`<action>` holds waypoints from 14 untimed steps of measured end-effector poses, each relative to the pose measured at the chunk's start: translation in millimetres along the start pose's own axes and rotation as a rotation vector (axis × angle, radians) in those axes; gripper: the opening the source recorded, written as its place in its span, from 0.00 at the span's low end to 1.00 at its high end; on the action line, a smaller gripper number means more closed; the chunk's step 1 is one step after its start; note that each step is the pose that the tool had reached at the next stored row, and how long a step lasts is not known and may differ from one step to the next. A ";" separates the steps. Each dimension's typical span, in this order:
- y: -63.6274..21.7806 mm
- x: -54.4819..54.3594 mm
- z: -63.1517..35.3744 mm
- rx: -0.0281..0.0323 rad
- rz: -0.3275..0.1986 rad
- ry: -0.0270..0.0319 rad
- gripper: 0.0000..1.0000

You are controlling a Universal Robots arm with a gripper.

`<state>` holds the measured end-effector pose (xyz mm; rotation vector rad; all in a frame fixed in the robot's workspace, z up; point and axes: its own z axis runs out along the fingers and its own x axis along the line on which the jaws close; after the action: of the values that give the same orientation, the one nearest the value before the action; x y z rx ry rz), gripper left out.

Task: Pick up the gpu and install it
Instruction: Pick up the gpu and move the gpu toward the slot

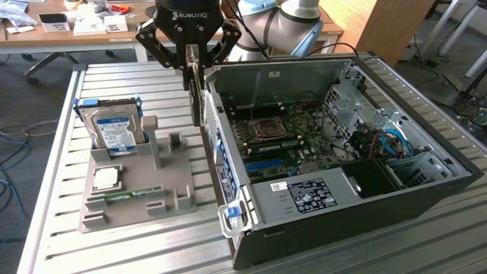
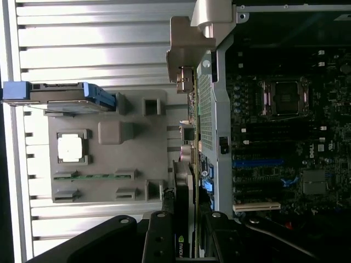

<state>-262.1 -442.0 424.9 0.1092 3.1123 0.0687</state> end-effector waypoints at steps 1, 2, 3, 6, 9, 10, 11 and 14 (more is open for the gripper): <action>0.1 -0.6 0.0 0.0000 0.000 0.0001 0.27; 0.1 -1.3 0.0 0.0000 0.000 0.0001 0.27; 0.2 -2.0 0.0 0.0000 0.000 0.0001 0.27; 0.3 -4.1 0.1 0.0001 0.000 0.0000 0.27; 0.4 -6.6 0.2 0.0001 0.000 0.0001 0.27; 0.5 -7.1 0.2 0.0000 0.000 0.0001 0.27; 0.5 -7.6 0.2 0.0000 0.000 0.0001 0.27; 0.6 -9.1 0.2 0.0000 0.000 0.0000 0.27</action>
<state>-253.0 -442.0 424.9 0.1091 3.1124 0.0687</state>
